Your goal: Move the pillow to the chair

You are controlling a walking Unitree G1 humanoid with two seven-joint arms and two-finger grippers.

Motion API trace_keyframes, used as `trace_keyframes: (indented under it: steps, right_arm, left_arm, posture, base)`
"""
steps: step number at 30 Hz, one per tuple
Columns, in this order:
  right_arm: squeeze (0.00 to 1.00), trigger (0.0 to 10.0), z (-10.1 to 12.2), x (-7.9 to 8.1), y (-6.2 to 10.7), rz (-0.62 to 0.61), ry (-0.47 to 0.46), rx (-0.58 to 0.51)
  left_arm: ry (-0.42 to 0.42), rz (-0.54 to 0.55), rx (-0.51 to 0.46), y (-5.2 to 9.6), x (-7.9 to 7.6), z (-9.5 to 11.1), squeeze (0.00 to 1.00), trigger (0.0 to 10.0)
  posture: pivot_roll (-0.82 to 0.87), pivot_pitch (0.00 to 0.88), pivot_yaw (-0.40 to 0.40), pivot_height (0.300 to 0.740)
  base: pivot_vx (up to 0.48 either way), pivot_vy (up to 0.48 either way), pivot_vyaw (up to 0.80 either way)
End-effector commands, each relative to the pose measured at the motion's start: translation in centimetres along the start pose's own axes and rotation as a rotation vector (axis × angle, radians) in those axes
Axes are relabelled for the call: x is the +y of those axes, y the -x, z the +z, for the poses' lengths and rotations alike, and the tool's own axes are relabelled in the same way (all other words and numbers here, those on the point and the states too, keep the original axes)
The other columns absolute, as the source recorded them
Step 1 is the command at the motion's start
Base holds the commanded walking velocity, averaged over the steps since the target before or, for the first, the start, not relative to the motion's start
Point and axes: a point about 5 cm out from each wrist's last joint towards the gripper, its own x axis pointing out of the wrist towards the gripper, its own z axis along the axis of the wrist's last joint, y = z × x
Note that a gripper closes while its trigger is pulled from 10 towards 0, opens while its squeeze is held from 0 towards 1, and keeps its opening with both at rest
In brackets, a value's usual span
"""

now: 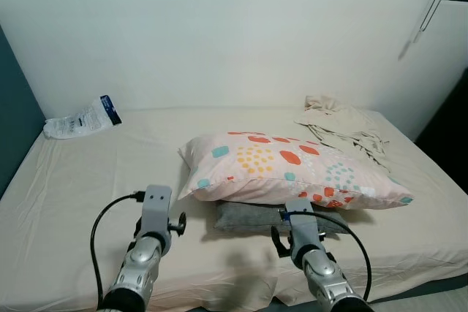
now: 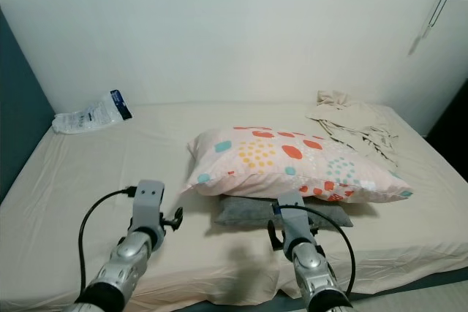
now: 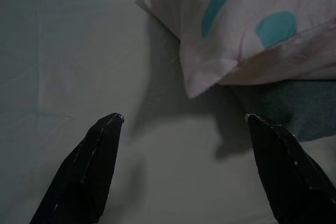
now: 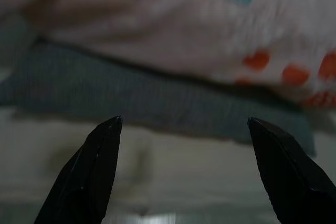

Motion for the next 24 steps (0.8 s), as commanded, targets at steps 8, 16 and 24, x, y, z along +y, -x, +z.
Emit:
trace_keyframes:
  steps: [8, 16, 24]
  right_arm:
    - [0.0, 10.0, 0.8, 0.3, -0.3, -0.027, 0.075, -0.044]
    - [0.0, 10.0, 0.4, 0.2, 0.0, 0.015, -0.124, -0.039]
    - [0.0, 10.0, 0.5, -0.4, 0.2, -0.001, -0.128, -0.079]
  left_arm:
    - [0.007, 0.061, 0.052, 1.2, 2.2, -2.0, 0.0, 10.0]
    - [0.015, 0.03, 0.042, 1.2, 1.7, -1.9, 0.0, 10.0]
    - [0.072, -0.027, 0.016, 0.9, 0.9, -1.2, 0.0, 10.0]
  posture:
    - [0.01, 0.033, -0.078, 0.74]
    - [0.0, 0.012, -0.066, 0.74]
    - [-0.02, 0.0, -0.052, 0.74]
  base:
    - [0.0, 0.0, 0.0]
    - [0.0, 0.0, 0.0]
    - [0.0, 0.0, 0.0]
